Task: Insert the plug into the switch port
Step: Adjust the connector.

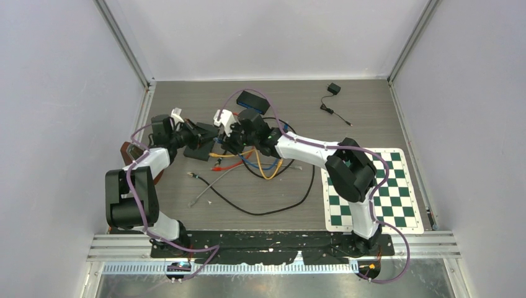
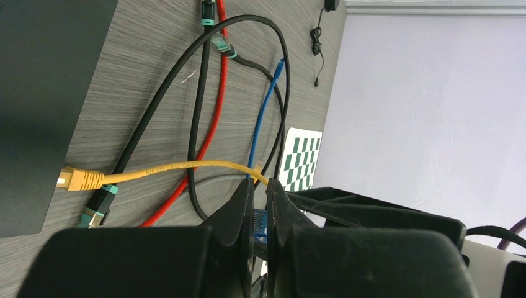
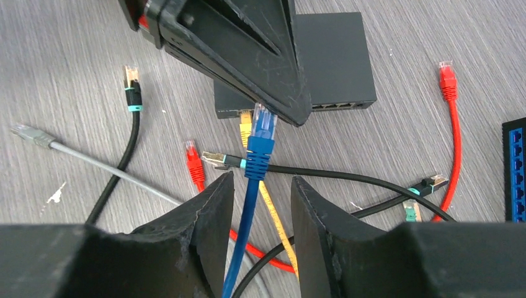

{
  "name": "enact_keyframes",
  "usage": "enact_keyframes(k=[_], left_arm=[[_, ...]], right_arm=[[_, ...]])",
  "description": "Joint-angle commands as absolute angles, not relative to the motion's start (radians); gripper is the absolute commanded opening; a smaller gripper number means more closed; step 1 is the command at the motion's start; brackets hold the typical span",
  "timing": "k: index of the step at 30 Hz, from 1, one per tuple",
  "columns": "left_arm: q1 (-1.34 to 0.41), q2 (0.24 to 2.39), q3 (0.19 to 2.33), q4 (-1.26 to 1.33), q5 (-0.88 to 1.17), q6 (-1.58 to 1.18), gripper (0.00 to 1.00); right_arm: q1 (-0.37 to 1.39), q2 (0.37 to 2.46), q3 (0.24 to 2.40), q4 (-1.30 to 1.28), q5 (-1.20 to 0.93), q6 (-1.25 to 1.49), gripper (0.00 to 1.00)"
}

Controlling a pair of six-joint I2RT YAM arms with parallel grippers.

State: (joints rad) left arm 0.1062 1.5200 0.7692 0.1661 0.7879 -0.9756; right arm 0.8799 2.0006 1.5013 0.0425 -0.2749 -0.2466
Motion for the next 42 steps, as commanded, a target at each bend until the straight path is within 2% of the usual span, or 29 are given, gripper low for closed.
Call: enact_keyframes(k=[1, 5, 14, 18, 21, 24, 25, 27, 30, 34, 42], left_arm=[[0.103, 1.479, 0.795, 0.167, 0.782, -0.959, 0.0], [0.101, 1.48, 0.795, 0.164, 0.775, -0.958, 0.0], [0.1, 1.485, 0.795, 0.153, 0.764, -0.953, 0.0], [0.1, 1.485, 0.792, 0.153, 0.763, -0.953, 0.0], [0.1, 1.484, 0.79, 0.153, 0.763, -0.953, 0.0], [0.1, 1.481, 0.793, 0.15, 0.761, -0.951, 0.0], [0.1, 1.48, 0.797, 0.142, 0.76, -0.946, 0.07], [0.1, 1.477, 0.819, 0.081, 0.747, -0.9, 0.28], [0.106, 1.467, 0.884, -0.09, 0.671, -0.787, 0.43], [0.139, 1.495, 0.988, -0.277, 0.562, -0.667, 0.49], [0.213, 1.644, 1.145, -0.422, 0.421, -0.577, 0.49]], right_arm=[[0.881, 2.015, 1.563, 0.047, -0.251, -0.294, 0.44], [0.882, 2.024, 1.575, 0.048, -0.255, -0.286, 0.37], [0.885, 2.031, 1.589, 0.073, -0.271, -0.273, 0.36], [0.886, 2.035, 1.595, 0.071, -0.28, -0.271, 0.23], [0.885, 2.04, 1.597, 0.073, -0.287, -0.269, 0.08], [0.885, 2.045, 1.598, 0.074, -0.3, -0.271, 0.05], [0.885, 2.047, 1.598, 0.073, -0.302, -0.273, 0.05], [0.881, 2.05, 1.598, 0.07, -0.299, -0.302, 0.05], [0.863, 2.061, 1.606, 0.057, -0.305, -0.332, 0.05], [0.837, 2.127, 1.689, -0.048, -0.28, -0.391, 0.05], [0.831, 2.278, 1.861, -0.214, -0.183, -0.524, 0.05]])
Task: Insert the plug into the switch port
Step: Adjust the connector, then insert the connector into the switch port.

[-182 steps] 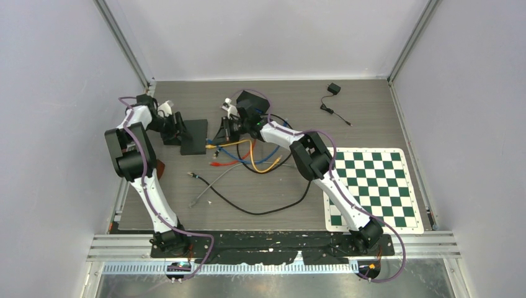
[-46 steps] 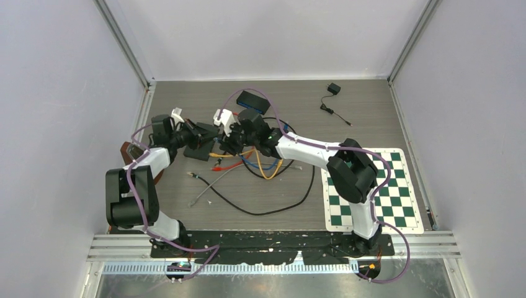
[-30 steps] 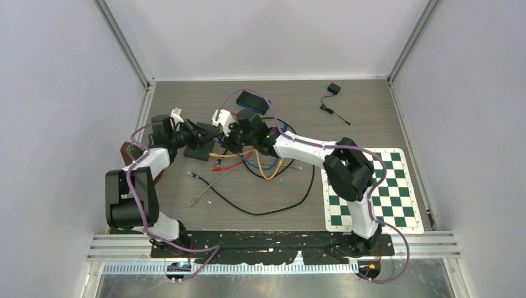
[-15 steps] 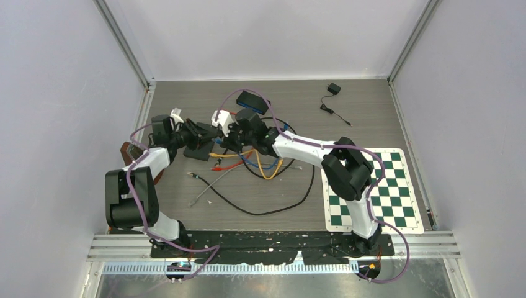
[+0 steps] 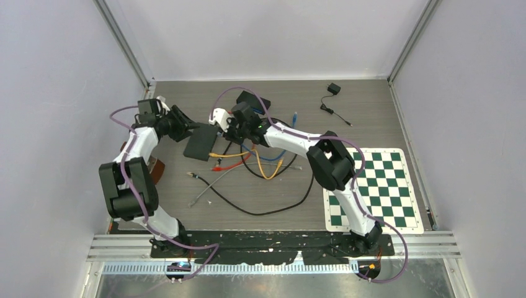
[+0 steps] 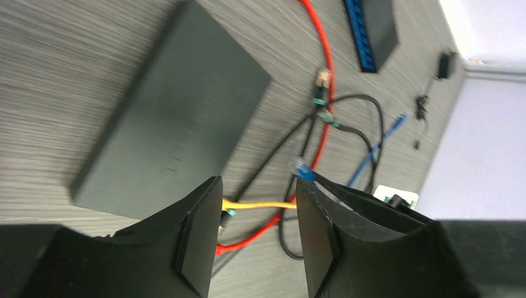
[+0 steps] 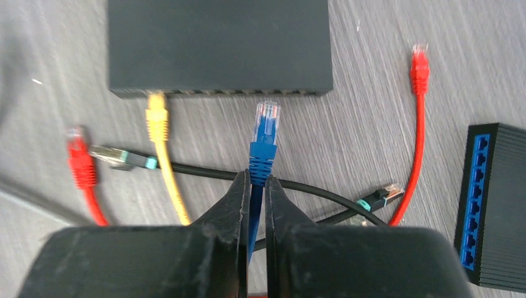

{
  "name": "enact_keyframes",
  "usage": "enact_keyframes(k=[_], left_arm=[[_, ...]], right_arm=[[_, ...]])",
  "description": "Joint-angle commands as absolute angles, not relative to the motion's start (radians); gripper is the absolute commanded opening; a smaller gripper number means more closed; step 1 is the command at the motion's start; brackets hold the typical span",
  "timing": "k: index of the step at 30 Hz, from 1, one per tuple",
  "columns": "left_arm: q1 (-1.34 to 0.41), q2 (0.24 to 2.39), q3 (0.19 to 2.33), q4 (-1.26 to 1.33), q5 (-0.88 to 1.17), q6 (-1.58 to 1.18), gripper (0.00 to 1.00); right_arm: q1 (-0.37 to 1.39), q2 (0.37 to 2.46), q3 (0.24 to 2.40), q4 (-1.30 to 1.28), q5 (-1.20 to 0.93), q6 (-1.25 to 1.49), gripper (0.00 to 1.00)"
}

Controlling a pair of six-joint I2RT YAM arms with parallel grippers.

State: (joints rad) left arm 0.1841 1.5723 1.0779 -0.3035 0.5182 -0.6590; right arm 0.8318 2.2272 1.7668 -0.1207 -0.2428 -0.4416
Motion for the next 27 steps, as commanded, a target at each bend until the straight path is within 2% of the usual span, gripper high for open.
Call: enact_keyframes(k=[1, 9, 15, 27], left_arm=[[0.219, 1.664, 1.166, -0.435, 0.407, -0.572, 0.49], [0.253, 1.817, 1.327, -0.561, 0.34, -0.504, 0.49], [0.275, 1.89, 1.384, -0.613, 0.357, -0.458, 0.49], [0.293, 2.01, 1.468, -0.656, 0.46, -0.427, 0.48]], right_arm=[[0.831, 2.286, 1.868, -0.219, -0.18, -0.533, 0.05], [0.85, 2.348, 1.958, -0.313, -0.162, -0.574, 0.05], [0.891, 2.391, 2.019, -0.401, -0.134, -0.627, 0.05], [0.923, 2.445, 2.094, -0.416, -0.063, -0.63, 0.05]])
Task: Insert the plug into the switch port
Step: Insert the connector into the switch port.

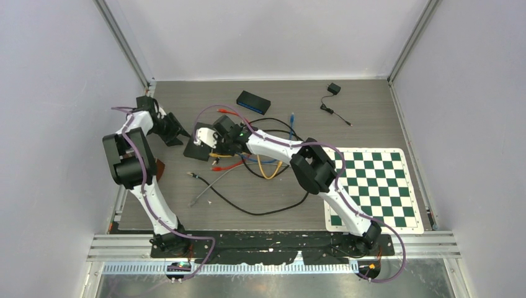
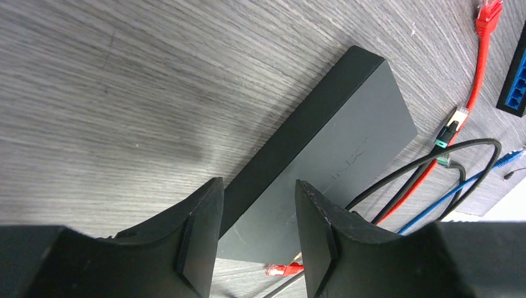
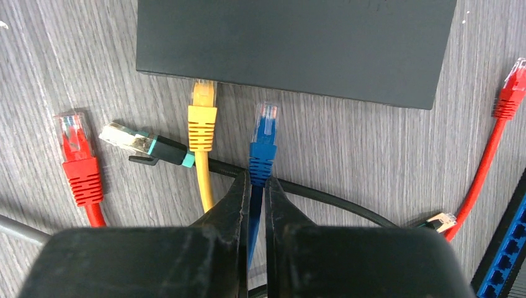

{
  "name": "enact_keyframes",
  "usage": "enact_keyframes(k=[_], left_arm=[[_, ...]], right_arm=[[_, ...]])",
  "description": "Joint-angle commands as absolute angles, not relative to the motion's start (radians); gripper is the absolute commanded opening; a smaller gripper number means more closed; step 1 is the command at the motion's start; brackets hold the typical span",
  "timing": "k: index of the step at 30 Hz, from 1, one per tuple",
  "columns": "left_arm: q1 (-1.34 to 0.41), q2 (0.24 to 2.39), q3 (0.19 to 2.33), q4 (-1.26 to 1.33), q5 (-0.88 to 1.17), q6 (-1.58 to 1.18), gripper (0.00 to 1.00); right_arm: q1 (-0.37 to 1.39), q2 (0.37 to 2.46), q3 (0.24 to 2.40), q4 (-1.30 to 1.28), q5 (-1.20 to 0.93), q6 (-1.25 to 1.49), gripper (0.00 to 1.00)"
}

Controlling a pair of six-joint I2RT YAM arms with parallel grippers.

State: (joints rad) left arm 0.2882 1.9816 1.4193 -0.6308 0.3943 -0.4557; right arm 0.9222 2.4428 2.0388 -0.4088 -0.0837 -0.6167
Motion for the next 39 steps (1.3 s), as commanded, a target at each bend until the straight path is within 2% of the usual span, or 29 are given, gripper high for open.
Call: enact_keyframes(k=[1, 16, 27, 39], left_arm=[[0.293, 2.017, 1.471, -0.658, 0.468, -0.424, 0.48], [0.293, 2.05, 1.479, -0.679, 0.552, -0.394, 0.46], [0.291, 2.091, 1.49, -0.691, 0.637, -0.366, 0.45], [0.292, 2.158, 1.617, -0.809, 0.681, -0.276, 0.46]], right_arm=[[0.922, 2.447, 2.102, -0.418, -0.069, -0.631, 0.05], [0.953, 2.453, 2.137, -0.415, -0.135, -0.64, 0.05], [0.972, 2.473, 2.188, -0.372, -0.084, -0.528, 0.05], [0.976, 2.499, 2.248, -0.402, -0.044, -0.43, 0.05]])
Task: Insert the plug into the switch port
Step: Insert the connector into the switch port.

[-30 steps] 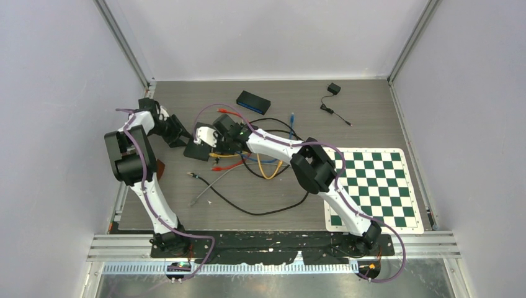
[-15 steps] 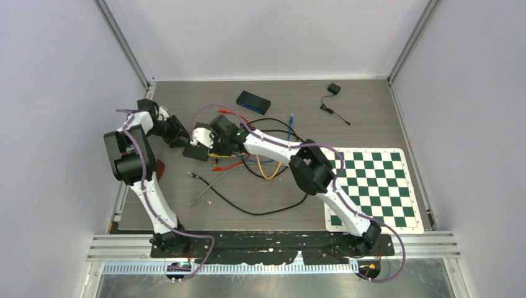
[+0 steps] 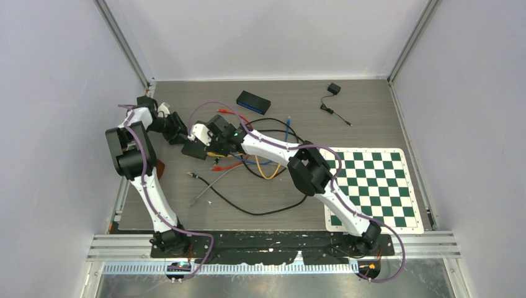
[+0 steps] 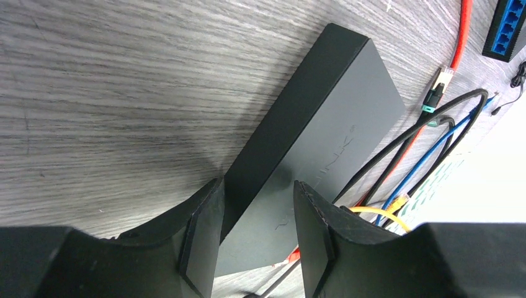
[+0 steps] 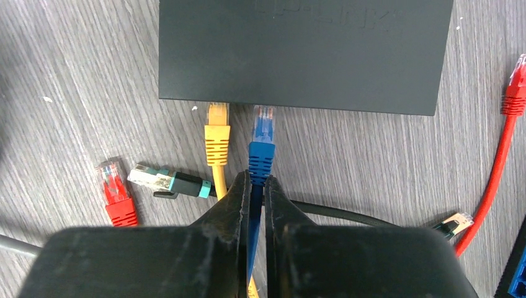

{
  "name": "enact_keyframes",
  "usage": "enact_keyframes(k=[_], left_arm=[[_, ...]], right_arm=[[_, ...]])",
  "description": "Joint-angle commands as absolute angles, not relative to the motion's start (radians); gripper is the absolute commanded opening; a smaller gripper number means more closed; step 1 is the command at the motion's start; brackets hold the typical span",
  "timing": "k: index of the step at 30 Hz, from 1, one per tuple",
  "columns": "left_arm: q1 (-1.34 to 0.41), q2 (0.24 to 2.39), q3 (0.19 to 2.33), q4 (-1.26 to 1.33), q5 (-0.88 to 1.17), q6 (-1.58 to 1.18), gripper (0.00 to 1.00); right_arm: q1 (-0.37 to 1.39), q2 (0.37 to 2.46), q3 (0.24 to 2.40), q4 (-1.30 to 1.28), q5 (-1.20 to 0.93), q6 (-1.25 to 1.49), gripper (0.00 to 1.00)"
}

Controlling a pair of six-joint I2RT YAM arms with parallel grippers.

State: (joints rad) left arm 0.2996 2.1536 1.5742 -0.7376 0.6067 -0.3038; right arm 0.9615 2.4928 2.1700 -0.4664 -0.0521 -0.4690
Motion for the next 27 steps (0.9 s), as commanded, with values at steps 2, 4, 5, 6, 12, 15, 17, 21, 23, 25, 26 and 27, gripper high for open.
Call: enact_keyframes(k=[2, 4, 5, 6, 12, 15, 17, 21, 23, 25, 26, 27], left_arm=[[0.291, 2.164, 1.622, -0.811, 0.69, -0.273, 0.46], [0.291, 2.167, 1.628, -0.823, 0.69, -0.261, 0.46], [0.291, 2.167, 1.629, -0.827, 0.692, -0.256, 0.46], [0.291, 2.169, 1.633, -0.836, 0.688, -0.249, 0.46], [0.291, 2.164, 1.638, -0.827, 0.66, -0.255, 0.46], [0.291, 2.169, 1.652, -0.835, 0.663, -0.255, 0.46], [0.291, 2.172, 1.654, -0.836, 0.671, -0.251, 0.46], [0.29, 2.184, 1.651, -0.843, 0.712, -0.239, 0.45], [0.29, 2.192, 1.658, -0.86, 0.741, -0.221, 0.45], [0.288, 2.205, 1.68, -0.899, 0.76, -0.189, 0.44], [0.289, 2.213, 1.696, -0.923, 0.76, -0.172, 0.44], [0.287, 2.219, 1.716, -0.947, 0.762, -0.155, 0.44]], right_arm=[[0.976, 2.499, 2.25, -0.406, -0.048, -0.425, 0.05], [0.978, 2.501, 2.251, -0.409, -0.046, -0.414, 0.05], [0.978, 2.503, 2.258, -0.415, -0.04, -0.409, 0.05], [0.977, 2.508, 2.264, -0.42, -0.026, -0.394, 0.05], [0.976, 2.523, 2.3, -0.451, -0.006, -0.37, 0.05], [0.977, 2.523, 2.301, -0.451, -0.005, -0.356, 0.05], [0.978, 2.517, 2.297, -0.443, -0.04, -0.367, 0.05], [0.978, 2.47, 2.221, -0.352, -0.125, -0.369, 0.05], [0.978, 2.458, 2.196, -0.312, -0.157, -0.35, 0.05], [0.98, 2.46, 2.2, -0.306, -0.171, -0.332, 0.05], [0.981, 2.463, 2.213, -0.31, -0.171, -0.328, 0.05], [0.981, 2.469, 2.219, -0.315, -0.173, -0.321, 0.05]])
